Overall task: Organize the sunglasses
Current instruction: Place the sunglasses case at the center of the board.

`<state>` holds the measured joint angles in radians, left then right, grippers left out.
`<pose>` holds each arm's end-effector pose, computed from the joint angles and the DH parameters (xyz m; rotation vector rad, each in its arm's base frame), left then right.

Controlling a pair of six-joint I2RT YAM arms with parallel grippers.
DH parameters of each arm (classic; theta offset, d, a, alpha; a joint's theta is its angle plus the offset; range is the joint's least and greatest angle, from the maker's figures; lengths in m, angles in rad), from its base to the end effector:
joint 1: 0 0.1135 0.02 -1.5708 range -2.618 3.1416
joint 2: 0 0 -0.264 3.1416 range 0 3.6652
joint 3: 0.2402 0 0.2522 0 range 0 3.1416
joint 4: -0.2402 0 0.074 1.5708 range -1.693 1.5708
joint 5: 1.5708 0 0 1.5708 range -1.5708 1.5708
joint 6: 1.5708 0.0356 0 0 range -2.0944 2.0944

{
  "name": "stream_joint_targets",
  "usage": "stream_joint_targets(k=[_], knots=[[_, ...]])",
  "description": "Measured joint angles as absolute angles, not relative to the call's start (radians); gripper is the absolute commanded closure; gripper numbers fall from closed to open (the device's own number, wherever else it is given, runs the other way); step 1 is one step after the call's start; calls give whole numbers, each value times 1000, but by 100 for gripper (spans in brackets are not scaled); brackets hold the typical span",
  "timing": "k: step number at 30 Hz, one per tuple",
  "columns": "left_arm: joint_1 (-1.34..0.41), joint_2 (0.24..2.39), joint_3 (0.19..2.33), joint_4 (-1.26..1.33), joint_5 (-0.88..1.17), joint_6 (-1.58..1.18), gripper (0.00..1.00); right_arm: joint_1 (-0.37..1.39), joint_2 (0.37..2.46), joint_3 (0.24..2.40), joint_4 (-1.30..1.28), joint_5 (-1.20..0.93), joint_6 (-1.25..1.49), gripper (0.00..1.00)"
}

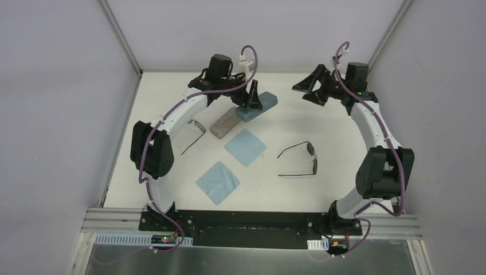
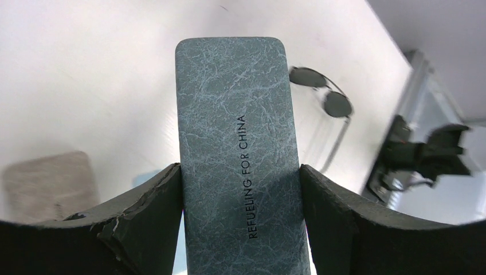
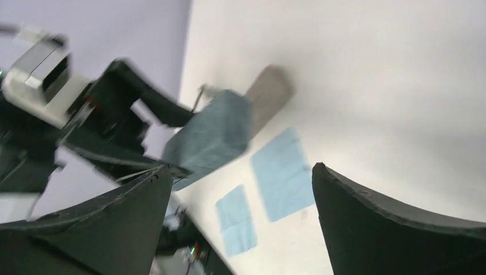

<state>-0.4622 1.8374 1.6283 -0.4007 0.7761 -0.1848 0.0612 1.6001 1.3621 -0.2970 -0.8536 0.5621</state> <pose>0.3676 -0.2110 0.3191 0.7614 2.0948 -1.2061 0.3614 0.0490 0.3283 -0.0066 2.1489 1.2638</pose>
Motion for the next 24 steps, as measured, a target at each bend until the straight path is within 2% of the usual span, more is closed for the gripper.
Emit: stream_joint_targets(k=[8, 14, 18, 22, 24], knots=[[-581, 2098, 1911, -458, 446, 3, 100, -194, 1572, 1303, -426, -652, 445, 7], [-682, 2294, 1974, -514, 309, 83, 100, -224, 1481, 1224, -509, -614, 379, 7], [-728, 2351, 1985, -546, 242, 118, 99, -231, 1414, 1188, -528, -611, 353, 7], [-741, 2351, 1991, -559, 232, 121, 71, -236, 1381, 1163, -538, -605, 335, 7], [-740, 2351, 1990, -560, 231, 118, 63, -238, 1377, 1154, -538, -605, 332, 7]])
